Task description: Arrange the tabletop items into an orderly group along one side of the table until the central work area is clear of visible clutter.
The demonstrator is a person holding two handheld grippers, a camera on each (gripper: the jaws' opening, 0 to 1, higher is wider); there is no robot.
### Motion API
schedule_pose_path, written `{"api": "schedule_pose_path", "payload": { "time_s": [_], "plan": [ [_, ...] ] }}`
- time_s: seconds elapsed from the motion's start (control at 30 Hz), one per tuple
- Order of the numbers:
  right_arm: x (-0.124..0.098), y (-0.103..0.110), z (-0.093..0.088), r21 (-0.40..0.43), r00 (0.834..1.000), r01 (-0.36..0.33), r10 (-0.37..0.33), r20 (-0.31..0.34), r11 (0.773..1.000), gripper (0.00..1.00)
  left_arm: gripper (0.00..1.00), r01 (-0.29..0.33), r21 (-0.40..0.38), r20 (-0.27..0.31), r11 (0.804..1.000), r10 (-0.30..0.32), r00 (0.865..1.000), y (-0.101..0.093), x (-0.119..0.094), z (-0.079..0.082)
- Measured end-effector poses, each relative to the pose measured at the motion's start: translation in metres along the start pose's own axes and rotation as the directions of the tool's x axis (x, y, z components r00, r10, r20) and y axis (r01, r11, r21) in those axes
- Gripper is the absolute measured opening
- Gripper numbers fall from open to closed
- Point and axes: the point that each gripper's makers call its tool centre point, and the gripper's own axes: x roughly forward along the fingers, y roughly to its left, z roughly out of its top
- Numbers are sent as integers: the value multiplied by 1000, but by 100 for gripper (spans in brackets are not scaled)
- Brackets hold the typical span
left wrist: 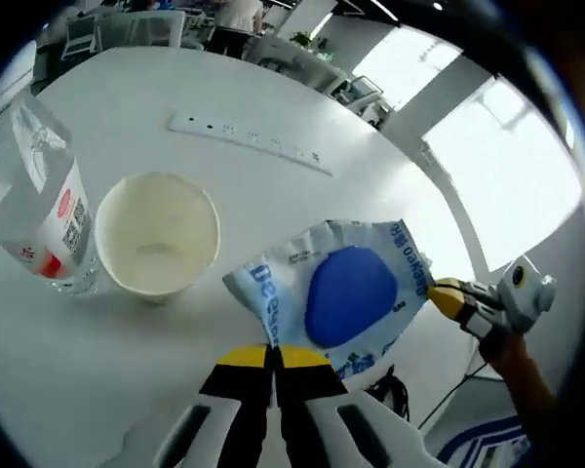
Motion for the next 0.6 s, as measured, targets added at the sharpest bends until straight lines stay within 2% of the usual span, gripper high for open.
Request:
{"api": "schedule_pose_path", "payload": {
  "time_s": [0.3,0.6],
  "plan": [
    [2,9,-12,43,1000,1,-1,5,999,0,0,-58,80,20,995,57,998,1,5,20],
    [14,1,-16,61,1000,29,-28,-7,998,0,0,-125,170,29,978,121,992,4,17,29]
  ]
}}
